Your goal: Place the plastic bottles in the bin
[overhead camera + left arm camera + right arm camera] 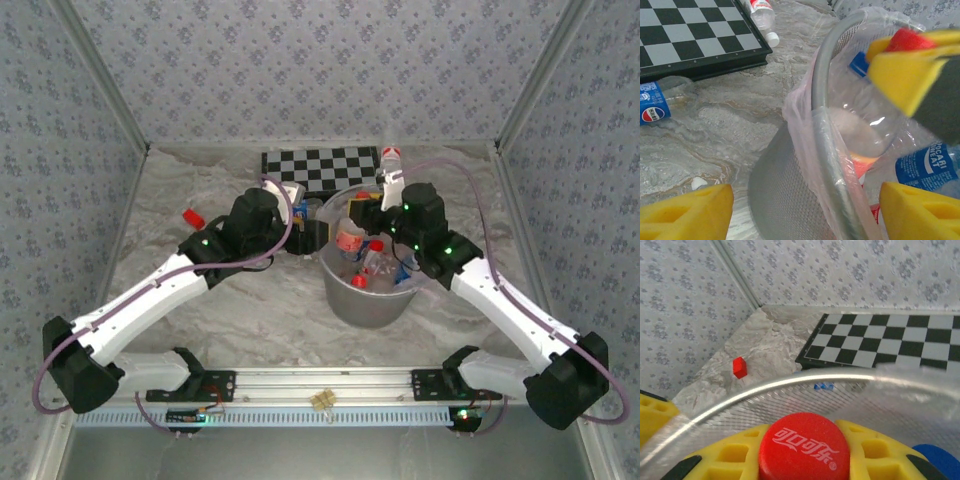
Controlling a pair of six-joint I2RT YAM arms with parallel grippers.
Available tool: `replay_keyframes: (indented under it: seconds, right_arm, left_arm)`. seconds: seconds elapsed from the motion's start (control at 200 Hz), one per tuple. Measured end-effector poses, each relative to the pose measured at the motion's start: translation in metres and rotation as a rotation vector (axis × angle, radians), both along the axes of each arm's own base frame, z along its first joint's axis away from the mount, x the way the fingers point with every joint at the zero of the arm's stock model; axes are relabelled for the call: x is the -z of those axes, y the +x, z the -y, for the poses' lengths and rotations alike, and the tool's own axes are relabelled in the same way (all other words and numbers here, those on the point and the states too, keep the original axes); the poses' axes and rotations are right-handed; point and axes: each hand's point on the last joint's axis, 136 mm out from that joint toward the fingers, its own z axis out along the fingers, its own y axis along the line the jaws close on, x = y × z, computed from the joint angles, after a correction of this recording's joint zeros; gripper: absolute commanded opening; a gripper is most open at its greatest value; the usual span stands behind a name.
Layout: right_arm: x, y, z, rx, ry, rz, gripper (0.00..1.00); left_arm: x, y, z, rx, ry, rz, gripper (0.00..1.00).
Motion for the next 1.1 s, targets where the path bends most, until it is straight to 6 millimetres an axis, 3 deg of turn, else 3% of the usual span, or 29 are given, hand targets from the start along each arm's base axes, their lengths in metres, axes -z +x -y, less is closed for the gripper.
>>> replay_keyframes:
  seconds: [0.07, 0.275, 0.365, 0.51, 0.575, 0.635, 0.695, 0.765, 0.875, 1.099]
  right_arm:
    - [0.004, 0.000, 0.001, 0.010, 0.009, -0.004, 0.04]
    - [-0.006, -0.012, 0.011, 0.026, -0.014, -0.026, 0.66]
    - [-0.026, -0.018, 0.019, 0.028, -0.039, -0.026, 0.74]
    - [-0.081, -0.019, 0.038, 0.059, -0.031, 0.039, 0.69]
    - [-0.096, -0.020, 0.043, 0.064, -0.025, 0.065, 0.57]
    - [-0.099, -0.020, 0.043, 0.058, -0.026, 0.061, 0.43]
    - [-0.091, -0.017, 0.039, 0.052, -0.039, 0.031, 0.29]
    - [-0.074, -0.010, 0.034, 0.046, -0.063, -0.019, 0.20]
    - [-0.041, -0.004, 0.026, 0.038, -0.097, -0.101, 0.18]
    - [0.033, -0.019, 0.009, 0.004, -0.079, -0.272, 0.16]
  left_arm:
    - [0.000, 0.001, 0.001, 0.000, -0.002, 0.002, 0.76]
    - [0.001, 0.003, 0.003, -0.001, -0.005, 0.001, 0.75]
    - [0.001, 0.003, 0.003, -0.001, -0.005, 0.001, 0.75]
    - [0.001, 0.003, 0.003, -0.001, -0.005, 0.001, 0.75]
    - [0.001, 0.003, 0.003, -0.001, -0.005, 0.001, 0.75]
    - [0.001, 0.003, 0.003, -0.001, -0.005, 0.001, 0.75]
    - [0.001, 0.003, 0.003, -0.001, -0.005, 0.001, 0.75]
    - [0.001, 0.003, 0.003, -0.001, -0.005, 0.001, 0.75]
    - [0.001, 0.003, 0.003, -0.002, -0.006, 0.000, 0.75]
    - [0.001, 0.003, 0.003, -0.003, -0.008, -0.001, 0.75]
